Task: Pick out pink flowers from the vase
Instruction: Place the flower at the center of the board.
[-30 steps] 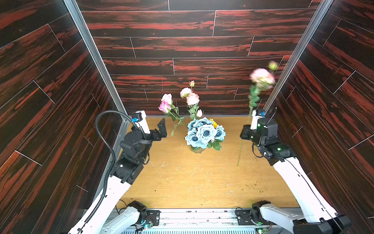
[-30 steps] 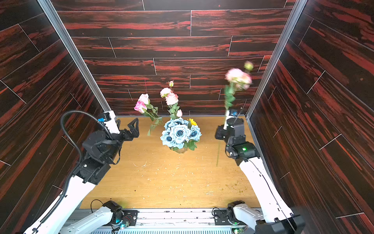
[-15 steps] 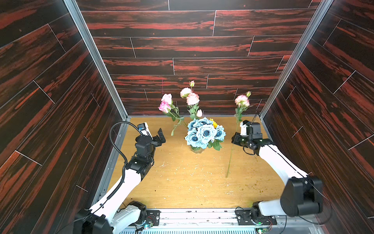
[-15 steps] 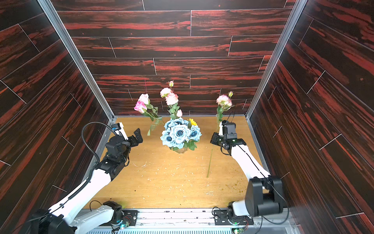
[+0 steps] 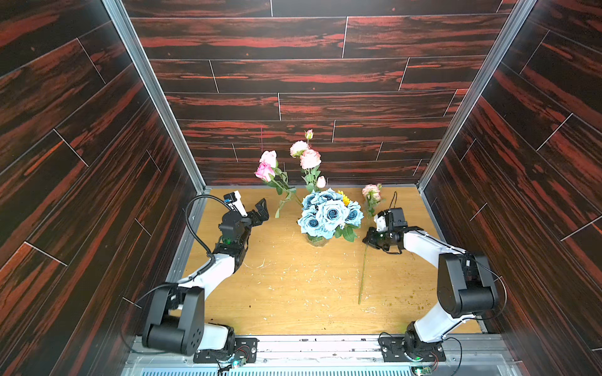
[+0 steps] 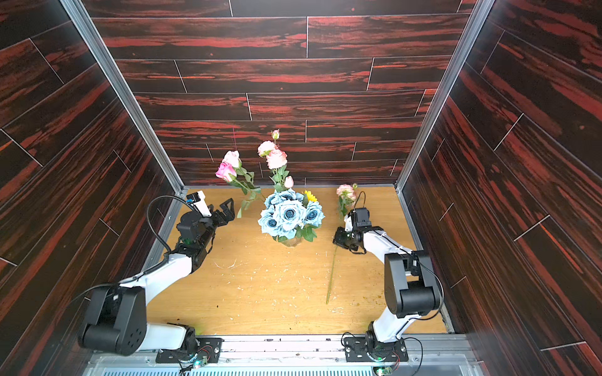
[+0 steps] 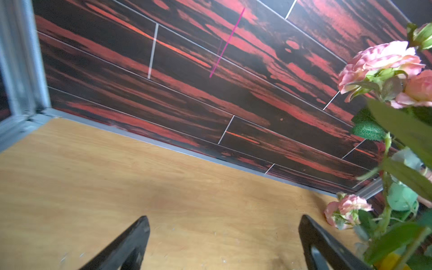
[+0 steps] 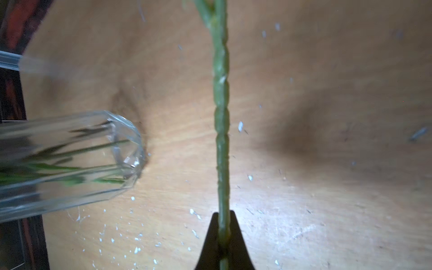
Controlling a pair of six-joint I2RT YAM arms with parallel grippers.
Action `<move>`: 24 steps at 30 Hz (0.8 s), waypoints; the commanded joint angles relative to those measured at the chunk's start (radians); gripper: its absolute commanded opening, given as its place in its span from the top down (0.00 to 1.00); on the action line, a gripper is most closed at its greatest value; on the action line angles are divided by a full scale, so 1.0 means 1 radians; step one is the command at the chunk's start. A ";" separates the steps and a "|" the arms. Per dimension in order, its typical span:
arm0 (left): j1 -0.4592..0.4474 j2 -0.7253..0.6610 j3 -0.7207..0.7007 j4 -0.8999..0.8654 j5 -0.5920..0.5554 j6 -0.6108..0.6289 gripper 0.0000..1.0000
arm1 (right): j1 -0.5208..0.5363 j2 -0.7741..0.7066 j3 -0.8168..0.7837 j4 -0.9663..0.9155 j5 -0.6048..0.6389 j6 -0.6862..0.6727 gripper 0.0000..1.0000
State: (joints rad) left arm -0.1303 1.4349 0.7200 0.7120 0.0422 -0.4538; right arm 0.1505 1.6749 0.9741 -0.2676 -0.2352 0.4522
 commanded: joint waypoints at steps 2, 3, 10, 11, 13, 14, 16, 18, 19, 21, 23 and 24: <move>0.040 0.074 0.038 0.194 0.116 -0.070 0.00 | -0.005 0.027 -0.014 0.036 -0.093 0.027 1.00; 0.057 0.101 0.041 0.241 0.148 -0.107 0.00 | -0.006 0.031 -0.016 0.033 -0.099 0.033 1.00; 0.130 0.357 0.123 0.623 0.360 -0.350 0.03 | -0.005 0.037 0.002 -0.017 -0.063 0.024 0.83; 0.130 0.386 0.149 0.648 0.391 -0.371 0.05 | -0.005 0.036 0.003 -0.022 -0.058 0.022 0.83; 0.130 0.428 0.206 0.650 0.461 -0.385 0.07 | -0.005 0.040 0.008 -0.035 -0.049 0.019 0.80; 0.129 0.441 0.225 0.645 0.483 -0.396 0.07 | -0.005 0.040 0.009 -0.041 -0.043 0.018 0.78; 0.129 0.458 0.237 0.670 0.490 -0.410 0.07 | -0.005 0.034 0.008 -0.051 -0.025 0.015 0.75; 0.129 0.469 0.247 0.693 0.503 -0.423 0.07 | -0.005 0.019 0.004 -0.057 -0.006 0.016 0.71; 0.129 0.476 0.258 0.698 0.518 -0.436 0.07 | -0.005 0.012 0.004 -0.063 0.007 0.016 0.68; 0.124 0.489 0.282 0.698 0.546 -0.451 0.07 | -0.006 -0.009 0.005 -0.067 0.023 0.017 0.60; 0.117 0.502 0.306 0.699 0.569 -0.459 0.07 | -0.005 -0.036 0.005 -0.067 0.036 0.018 0.52; 0.111 0.507 0.318 0.698 0.577 -0.463 0.07 | -0.005 -0.048 0.006 -0.067 0.039 0.019 0.48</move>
State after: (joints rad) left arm -0.0097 1.9213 0.9977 1.3430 0.5484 -0.8886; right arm 0.1482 1.6779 0.9672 -0.3111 -0.2253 0.4713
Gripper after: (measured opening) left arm 0.927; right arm 0.495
